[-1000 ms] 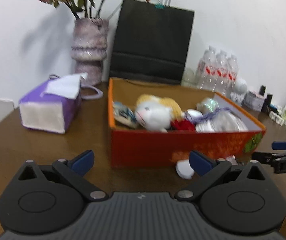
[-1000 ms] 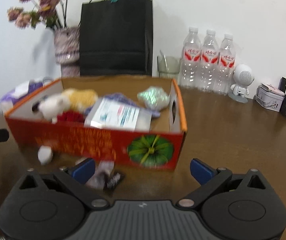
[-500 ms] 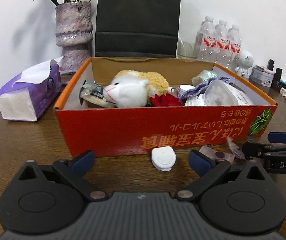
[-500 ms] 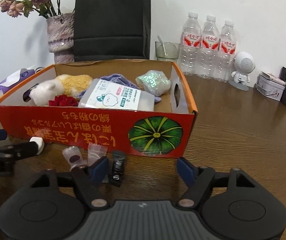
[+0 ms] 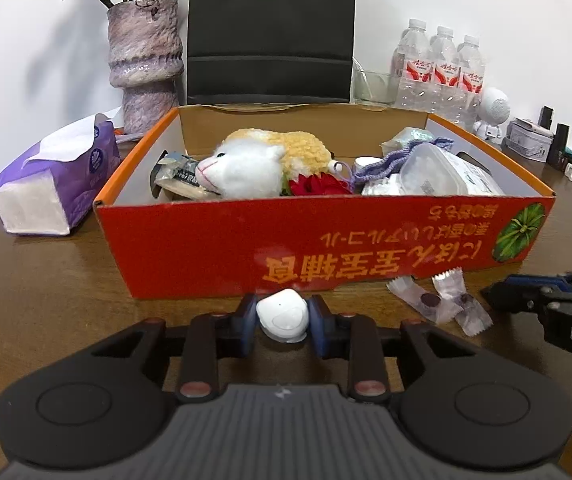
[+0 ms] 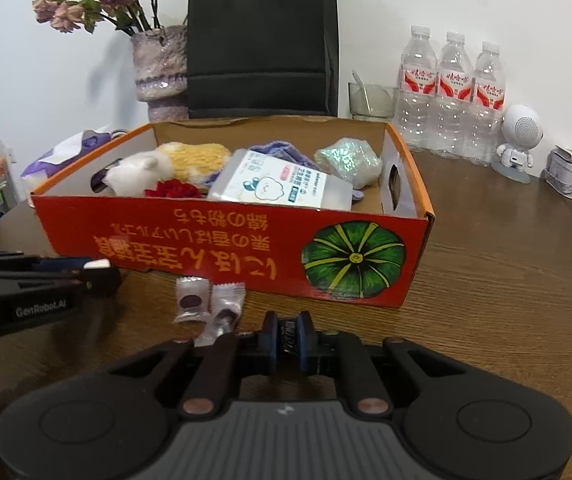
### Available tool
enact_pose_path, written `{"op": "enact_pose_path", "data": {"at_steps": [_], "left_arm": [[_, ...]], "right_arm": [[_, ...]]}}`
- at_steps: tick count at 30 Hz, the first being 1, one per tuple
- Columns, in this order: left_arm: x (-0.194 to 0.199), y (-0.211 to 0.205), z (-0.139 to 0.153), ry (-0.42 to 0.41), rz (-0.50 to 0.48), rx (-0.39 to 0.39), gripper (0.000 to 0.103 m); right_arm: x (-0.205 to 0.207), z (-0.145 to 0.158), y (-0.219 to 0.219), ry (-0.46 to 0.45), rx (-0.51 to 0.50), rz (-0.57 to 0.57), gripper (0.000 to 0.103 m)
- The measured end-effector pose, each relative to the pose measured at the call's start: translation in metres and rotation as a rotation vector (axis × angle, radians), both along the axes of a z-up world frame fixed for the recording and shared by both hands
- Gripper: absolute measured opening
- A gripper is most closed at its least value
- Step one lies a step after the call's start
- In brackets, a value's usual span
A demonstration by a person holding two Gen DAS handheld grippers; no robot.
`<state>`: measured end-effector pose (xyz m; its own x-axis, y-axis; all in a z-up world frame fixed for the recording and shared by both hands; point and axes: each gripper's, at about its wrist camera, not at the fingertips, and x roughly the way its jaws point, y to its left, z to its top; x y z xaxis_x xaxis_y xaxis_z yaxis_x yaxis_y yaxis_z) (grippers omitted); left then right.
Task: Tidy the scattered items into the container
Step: 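Grasp the small white lid with the left tool while the right tool closes beside the wrappers, then carry the small white lid into the box and open the left tool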
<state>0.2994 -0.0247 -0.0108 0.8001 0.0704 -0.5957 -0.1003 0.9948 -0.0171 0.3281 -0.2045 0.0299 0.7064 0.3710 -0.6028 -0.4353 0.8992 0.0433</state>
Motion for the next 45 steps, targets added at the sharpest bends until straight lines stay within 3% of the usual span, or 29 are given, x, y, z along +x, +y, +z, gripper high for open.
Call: {"op": "enact_pose_path", "data": {"at_steps": [11,21,32,40,45], "left_arm": [[-0.032,0.005,0.008,-0.041,0.001,-0.030,0.029],[-0.045,0.012,0.047,-0.175,-0.041,-0.060,0.029],[0.015,0.028,0.076,-0.258,-0.011,-0.088,0.029],[0.068,0.030,0.058,-0.219,0.043,-0.103,0.029],[0.077,0.033,0.047,-0.186,0.048,-0.089,0.029]], "right_arm": [[-0.018,0.010,-0.003,-0.050,0.040,-0.002,0.009],[-0.028,0.045,0.000,-0.147,0.120,-0.009,0.009],[0.036,0.088,0.016,-0.242,0.157,-0.070,0.009],[0.083,0.072,0.028,-0.169,0.148,-0.066,0.009],[0.091,0.058,0.032,-0.138,0.116,-0.065,0.009]]}}
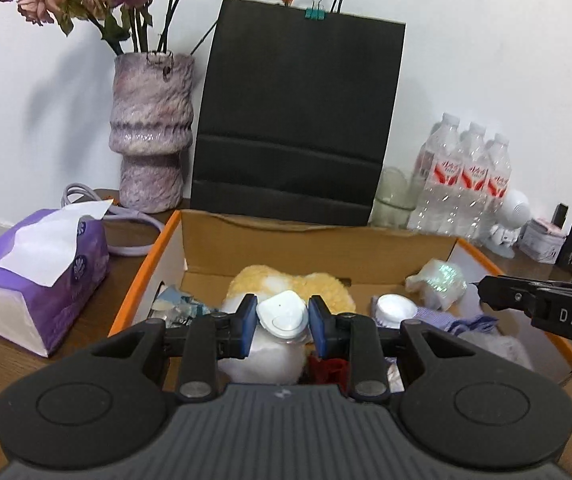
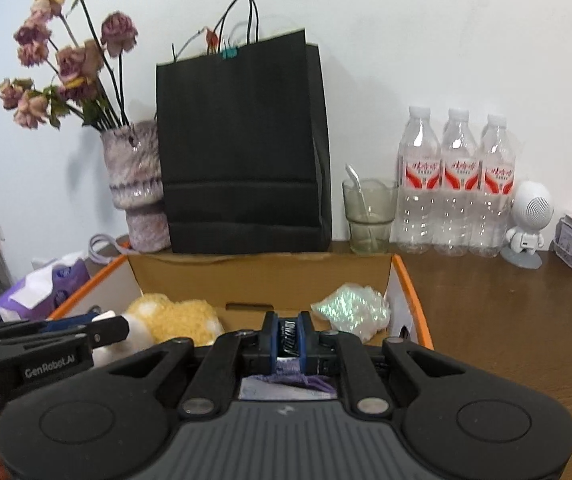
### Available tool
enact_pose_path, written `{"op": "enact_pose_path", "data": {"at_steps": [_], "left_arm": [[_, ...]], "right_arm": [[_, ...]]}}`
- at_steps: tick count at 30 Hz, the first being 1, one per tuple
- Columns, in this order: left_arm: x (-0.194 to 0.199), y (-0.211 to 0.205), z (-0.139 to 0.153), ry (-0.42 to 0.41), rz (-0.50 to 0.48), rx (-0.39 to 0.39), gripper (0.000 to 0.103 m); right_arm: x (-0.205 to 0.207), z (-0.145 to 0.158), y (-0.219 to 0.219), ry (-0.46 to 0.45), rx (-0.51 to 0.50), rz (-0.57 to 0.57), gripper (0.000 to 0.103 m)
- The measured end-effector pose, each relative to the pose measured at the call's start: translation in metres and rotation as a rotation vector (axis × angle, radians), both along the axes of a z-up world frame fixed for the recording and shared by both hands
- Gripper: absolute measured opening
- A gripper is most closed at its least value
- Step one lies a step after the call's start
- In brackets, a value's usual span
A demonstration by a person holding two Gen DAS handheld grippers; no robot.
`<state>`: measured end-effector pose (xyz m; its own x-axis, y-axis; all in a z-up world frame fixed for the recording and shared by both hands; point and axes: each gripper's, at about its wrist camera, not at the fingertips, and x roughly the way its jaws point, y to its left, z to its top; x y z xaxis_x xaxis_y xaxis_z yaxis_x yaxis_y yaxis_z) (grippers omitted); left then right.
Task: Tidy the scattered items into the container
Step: 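Carry the small white lid into the box and open the left tool, then move both tools back from the box toward the clear candy wrappers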
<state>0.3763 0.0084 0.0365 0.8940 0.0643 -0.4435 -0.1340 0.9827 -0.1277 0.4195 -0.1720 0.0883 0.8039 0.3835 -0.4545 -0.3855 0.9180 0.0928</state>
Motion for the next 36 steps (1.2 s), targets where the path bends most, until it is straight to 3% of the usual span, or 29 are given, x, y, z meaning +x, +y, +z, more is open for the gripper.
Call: {"op": "enact_pose_path", "data": {"at_steps": [7,8,9,10,11,12,13,29,36], "left_arm": [[-0.001,0.002,0.000,-0.003,-0.005,-0.004,0.029],[-0.001,0.002,0.000,-0.001,-0.003,-0.005,0.033],[-0.001,0.003,0.001,0.002,0.002,-0.007,0.053],[-0.001,0.003,0.002,0.006,0.012,-0.009,0.070],[-0.001,0.004,0.003,0.006,0.029,-0.009,0.103],[-0.002,0.004,0.004,0.002,0.045,0.000,0.103],[-0.003,0.003,0.005,0.000,0.055,0.015,0.103],[-0.006,0.004,0.011,-0.011,0.077,0.017,0.103],[-0.033,0.007,0.024,-0.058,0.085,-0.005,0.103]], "right_arm": [[-0.001,-0.001,0.003,0.002,-0.015,0.007,0.009],[-0.002,-0.001,0.003,0.004,-0.016,0.011,0.012],[-0.002,0.000,0.003,0.007,-0.018,0.013,0.015],[-0.002,0.000,0.003,0.008,-0.021,0.014,0.023],[-0.002,0.001,0.003,0.012,-0.024,0.015,0.053],[-0.002,0.003,0.002,0.012,-0.026,0.012,0.090],[-0.002,0.004,0.001,0.004,-0.025,0.002,0.101],[-0.003,0.010,0.002,0.034,-0.039,0.009,0.103],[-0.022,0.021,0.004,-0.016,-0.059,0.019,0.103]]}}
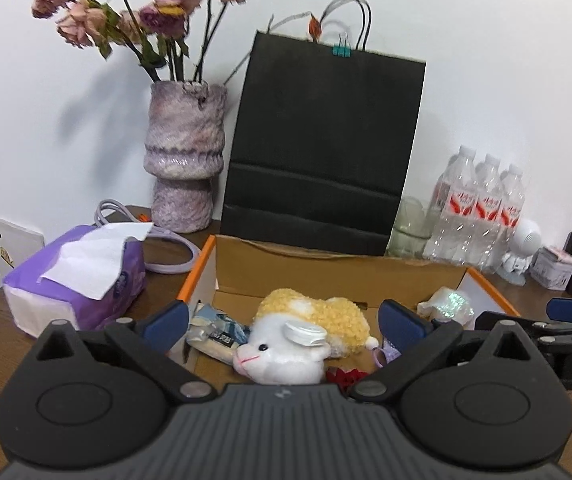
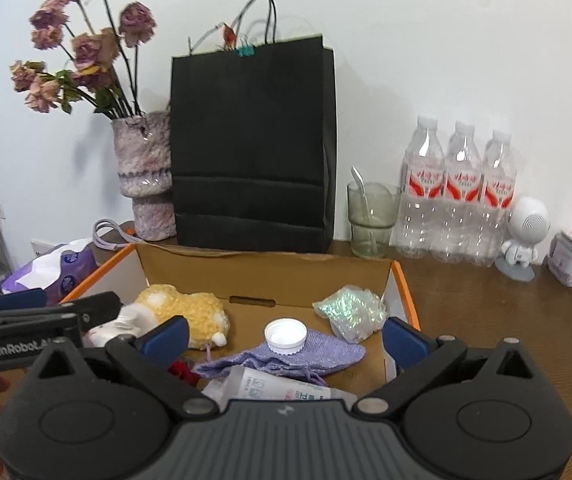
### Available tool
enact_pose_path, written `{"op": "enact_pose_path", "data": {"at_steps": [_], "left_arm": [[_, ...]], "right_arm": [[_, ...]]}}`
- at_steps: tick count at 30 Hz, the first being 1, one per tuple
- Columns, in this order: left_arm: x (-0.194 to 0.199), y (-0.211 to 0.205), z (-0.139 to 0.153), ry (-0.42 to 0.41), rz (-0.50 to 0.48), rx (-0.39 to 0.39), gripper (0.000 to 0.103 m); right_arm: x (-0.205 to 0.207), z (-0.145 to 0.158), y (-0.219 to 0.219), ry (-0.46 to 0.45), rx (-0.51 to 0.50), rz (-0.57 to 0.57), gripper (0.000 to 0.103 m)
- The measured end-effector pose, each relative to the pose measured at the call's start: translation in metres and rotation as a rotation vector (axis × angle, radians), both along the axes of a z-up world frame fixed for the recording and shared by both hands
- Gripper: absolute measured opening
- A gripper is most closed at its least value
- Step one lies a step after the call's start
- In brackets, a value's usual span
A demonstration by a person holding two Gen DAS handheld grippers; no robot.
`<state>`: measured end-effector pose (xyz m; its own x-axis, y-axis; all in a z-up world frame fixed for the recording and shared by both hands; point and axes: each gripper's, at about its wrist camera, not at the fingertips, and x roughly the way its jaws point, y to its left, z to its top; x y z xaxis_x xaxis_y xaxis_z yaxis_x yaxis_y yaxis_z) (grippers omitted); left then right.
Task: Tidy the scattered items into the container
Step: 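Move both tools back from the box toward the clear candy wrappers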
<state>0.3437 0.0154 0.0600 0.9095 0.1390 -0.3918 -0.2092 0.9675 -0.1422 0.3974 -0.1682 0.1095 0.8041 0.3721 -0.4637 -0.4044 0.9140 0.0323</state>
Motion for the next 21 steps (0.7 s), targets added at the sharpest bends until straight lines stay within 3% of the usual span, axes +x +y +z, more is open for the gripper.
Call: {"op": "enact_pose_path", "data": {"at_steps": [5,11,21], "left_arm": [[-0.031,0.014,0.001,-0.023,0.054,-0.016,0.103],[-0.064,0.025,-0.007,0.008,0.060,0.004,0.103],[-0.099,0.024,-0.032,0.086,0.035,0.050,0.103]], "right_arm": [[-0.020,0.002,-0.006,-0.009,0.003,-0.007,0.103],[-0.047,-0.004,-0.020,-0.003,-0.001,-0.041,0.103],[-0.082,-0.044,-0.058,0.069,0.017,-0.117,0.102]]}}
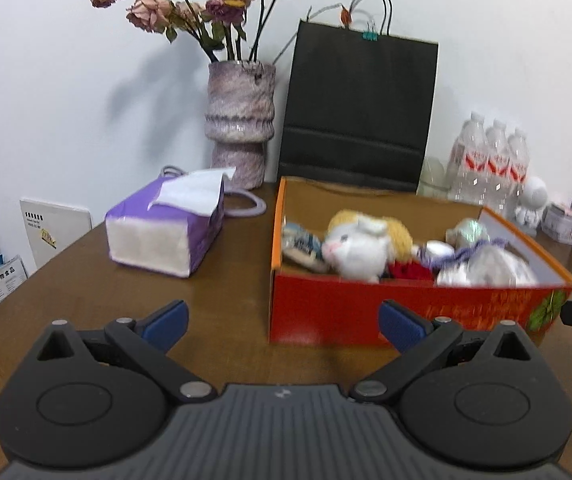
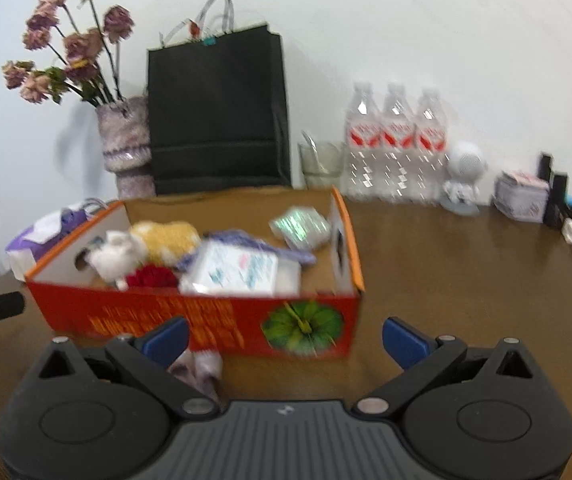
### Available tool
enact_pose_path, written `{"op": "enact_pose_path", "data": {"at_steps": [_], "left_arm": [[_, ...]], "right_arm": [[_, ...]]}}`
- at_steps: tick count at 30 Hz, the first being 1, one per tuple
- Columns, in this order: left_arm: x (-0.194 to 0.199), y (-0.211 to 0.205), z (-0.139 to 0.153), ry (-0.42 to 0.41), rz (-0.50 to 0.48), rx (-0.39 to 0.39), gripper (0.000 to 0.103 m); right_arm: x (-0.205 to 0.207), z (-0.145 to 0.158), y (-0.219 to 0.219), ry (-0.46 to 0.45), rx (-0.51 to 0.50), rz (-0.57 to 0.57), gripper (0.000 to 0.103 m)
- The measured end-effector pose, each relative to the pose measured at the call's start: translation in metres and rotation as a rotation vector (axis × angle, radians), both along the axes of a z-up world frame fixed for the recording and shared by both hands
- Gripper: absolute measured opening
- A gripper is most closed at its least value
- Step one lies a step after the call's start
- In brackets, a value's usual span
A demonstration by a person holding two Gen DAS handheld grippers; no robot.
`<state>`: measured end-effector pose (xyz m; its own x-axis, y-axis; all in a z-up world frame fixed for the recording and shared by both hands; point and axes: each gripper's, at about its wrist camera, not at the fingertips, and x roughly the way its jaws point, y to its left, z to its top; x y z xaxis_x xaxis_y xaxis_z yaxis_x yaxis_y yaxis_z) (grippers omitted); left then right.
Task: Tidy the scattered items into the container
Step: 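Move both tools back from the box toward the clear candy wrappers, then grasp a clear candy wrapper with the right tool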
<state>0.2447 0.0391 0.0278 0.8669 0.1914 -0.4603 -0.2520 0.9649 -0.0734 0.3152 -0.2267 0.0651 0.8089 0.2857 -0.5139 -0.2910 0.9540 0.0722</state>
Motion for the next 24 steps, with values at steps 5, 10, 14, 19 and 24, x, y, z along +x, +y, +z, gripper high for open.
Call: {"op": "enact_pose_path", "data": {"at_steps": [5,10,14,19,24], "left_arm": [[0.000,-0.003,-0.016,0.040,-0.028,-0.016,0.103],[0.003,-0.005,-0.026,0.060,-0.053,-0.025,0.103],[0.004,-0.004,-0.029,0.077,-0.052,-0.030,0.103],[0.006,-0.006,-0.031,0.088,-0.051,-0.023,0.103],[0.009,-0.015,-0.030,0.088,-0.058,-0.007,0.103]], "right_arm": [[0.005,-0.021,0.002,0.082,-0.009,0.015,0.086],[0.007,-0.028,0.027,0.089,-0.043,0.061,0.074],[0.020,-0.033,0.044,0.123,-0.062,0.054,0.061],[0.018,-0.039,0.056,0.115,-0.103,0.099,0.047],[0.013,-0.038,0.050,0.103,-0.097,0.135,0.014]]}}
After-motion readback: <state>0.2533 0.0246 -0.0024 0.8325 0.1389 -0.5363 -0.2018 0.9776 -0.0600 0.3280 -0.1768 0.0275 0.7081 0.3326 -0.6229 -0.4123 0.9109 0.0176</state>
